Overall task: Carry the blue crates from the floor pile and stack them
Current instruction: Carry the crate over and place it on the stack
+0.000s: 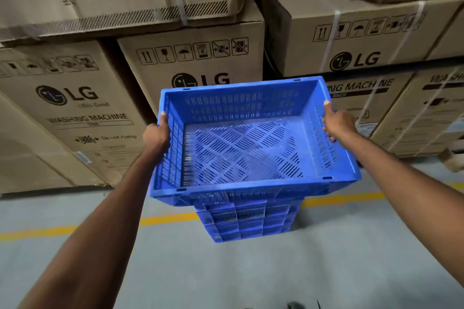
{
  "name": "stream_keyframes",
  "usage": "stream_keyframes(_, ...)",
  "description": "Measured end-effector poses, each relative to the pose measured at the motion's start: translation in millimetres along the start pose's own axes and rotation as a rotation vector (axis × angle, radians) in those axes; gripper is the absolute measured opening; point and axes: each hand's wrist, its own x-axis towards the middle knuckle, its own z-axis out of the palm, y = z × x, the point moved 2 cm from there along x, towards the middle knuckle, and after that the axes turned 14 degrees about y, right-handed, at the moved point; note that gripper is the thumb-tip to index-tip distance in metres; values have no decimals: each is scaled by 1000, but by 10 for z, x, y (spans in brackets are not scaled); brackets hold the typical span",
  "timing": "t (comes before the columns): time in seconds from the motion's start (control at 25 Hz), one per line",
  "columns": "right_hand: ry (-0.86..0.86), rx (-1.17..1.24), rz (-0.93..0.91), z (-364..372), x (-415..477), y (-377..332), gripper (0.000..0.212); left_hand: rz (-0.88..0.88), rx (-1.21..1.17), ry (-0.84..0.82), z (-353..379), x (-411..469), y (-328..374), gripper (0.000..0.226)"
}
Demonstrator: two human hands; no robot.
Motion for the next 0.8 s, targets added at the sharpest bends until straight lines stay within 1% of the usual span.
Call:
stream_keyframes(0.12, -15, -11, 9, 421, 413, -102, 79, -34, 41, -75, 394, 369, 87, 84)
stream_keyframes(0.32, -93, -84, 83, 912, 830, -225, 73, -82, 96, -115, 856, 753, 121, 78)
stream_keyframes(0.56, -104, -101, 137, 1328, 1018, -182, 69, -168, 38, -142, 1192, 1103, 19, 66)
stream_keyframes(0.72, -84, -95, 123, 1475, 1086, -197, 68, -202, 27, -145, 1336, 1263, -140, 72)
stream_keyframes(0.8, -86, -94, 108, 1513, 1140, -219, 67, -219, 21, -145, 1401, 1321, -198, 70)
